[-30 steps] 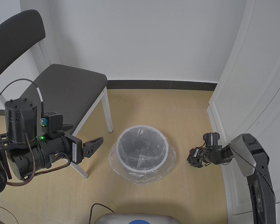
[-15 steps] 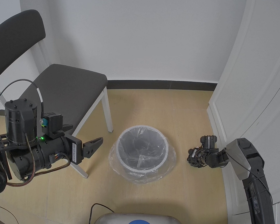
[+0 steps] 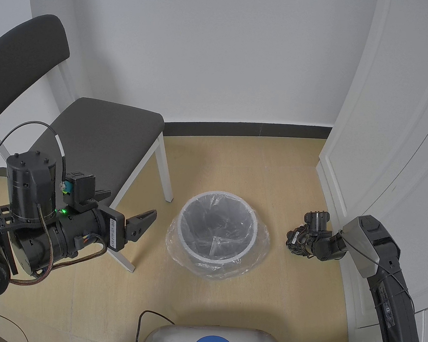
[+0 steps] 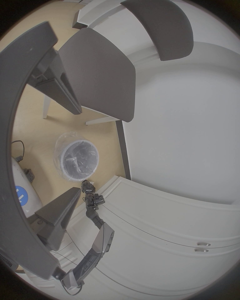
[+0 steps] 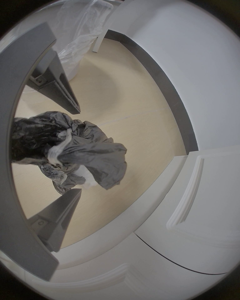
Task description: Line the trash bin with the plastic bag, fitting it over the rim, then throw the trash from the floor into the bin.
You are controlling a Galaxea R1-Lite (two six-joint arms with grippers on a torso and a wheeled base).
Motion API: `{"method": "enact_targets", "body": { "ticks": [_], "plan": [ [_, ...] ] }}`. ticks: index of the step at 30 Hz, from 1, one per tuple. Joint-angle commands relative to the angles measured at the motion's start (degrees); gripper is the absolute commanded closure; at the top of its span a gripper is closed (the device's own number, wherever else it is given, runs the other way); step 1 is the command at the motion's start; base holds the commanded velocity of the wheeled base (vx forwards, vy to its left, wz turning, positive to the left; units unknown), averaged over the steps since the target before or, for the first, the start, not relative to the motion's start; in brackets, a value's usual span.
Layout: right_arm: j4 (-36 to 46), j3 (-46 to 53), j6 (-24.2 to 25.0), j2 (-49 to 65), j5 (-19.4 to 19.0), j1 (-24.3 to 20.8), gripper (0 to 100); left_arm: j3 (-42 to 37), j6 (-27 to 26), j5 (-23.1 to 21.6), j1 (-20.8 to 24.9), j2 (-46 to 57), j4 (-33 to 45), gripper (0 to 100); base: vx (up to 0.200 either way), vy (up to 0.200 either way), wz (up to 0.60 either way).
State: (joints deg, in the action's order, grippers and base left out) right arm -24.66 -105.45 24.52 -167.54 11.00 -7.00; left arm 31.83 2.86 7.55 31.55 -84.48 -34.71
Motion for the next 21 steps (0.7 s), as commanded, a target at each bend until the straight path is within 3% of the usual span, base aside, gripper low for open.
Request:
{"method": "enact_targets", "body": {
  "ticks": [1,21],
  "plan": [
    [0.05,-0.02,-0.08,-0.16,-0.01,-0.03,0,0.07,0.04,0.01,-0.08,-0.07,-0.01,0,0.000,0.000,0.00],
    [0.58,-0.81,-0.26,-0.86,-0.01,-0.03,0,-0.01,-0.05,0.01,-0.08,-0.07,-0.01,0,0.000,0.000,0.00]
  ]
}}
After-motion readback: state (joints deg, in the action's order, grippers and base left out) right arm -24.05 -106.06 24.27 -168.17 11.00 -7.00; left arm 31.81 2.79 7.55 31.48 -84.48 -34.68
